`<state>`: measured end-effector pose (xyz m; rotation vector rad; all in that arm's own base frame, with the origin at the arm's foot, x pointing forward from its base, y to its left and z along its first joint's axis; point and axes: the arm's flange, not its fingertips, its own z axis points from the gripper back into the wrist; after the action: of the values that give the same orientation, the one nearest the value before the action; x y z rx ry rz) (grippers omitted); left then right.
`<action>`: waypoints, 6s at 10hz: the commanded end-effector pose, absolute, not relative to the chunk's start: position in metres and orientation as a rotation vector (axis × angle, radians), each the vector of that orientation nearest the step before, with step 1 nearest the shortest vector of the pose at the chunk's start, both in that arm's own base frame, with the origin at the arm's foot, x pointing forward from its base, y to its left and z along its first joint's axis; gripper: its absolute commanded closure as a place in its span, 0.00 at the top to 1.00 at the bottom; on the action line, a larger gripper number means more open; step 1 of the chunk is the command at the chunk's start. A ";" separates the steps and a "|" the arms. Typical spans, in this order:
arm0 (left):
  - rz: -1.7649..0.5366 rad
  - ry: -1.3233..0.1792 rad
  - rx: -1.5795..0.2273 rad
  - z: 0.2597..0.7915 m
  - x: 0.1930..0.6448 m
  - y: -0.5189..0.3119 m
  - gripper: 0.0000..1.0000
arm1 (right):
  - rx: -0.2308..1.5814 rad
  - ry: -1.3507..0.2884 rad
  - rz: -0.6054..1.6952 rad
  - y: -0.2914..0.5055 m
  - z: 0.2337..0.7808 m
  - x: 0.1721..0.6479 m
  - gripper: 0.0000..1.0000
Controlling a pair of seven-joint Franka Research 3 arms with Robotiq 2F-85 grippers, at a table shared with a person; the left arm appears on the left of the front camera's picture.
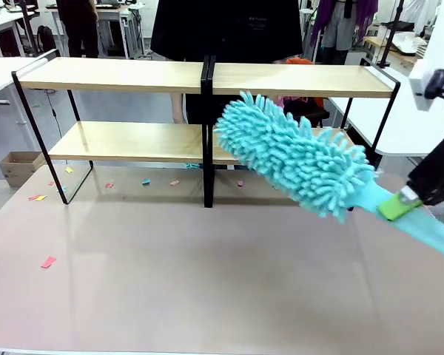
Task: Clean the shelves.
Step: Clean a randomly selected level of the Shelf with the Duster, then clean another randomly selected level of the Shelf with the Duster.
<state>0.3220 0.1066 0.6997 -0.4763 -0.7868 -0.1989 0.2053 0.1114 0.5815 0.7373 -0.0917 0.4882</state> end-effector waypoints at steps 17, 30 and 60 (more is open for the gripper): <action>-0.200 -0.786 -0.477 0.699 0.321 0.106 1.00 | 0.744 -0.126 0.540 0.124 0.587 0.207 0.12; -0.199 -0.787 -0.476 0.700 0.322 0.107 1.00 | 0.782 -0.173 0.257 -0.078 0.576 0.169 0.12; -0.509 -0.761 -0.215 0.581 0.315 -0.214 1.00 | 0.882 -0.220 0.095 -0.130 0.576 0.158 0.12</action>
<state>0.3192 -0.2152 0.5835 -0.2258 -0.7705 -0.4893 0.1600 -0.1241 0.5731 0.8973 -0.2241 0.0780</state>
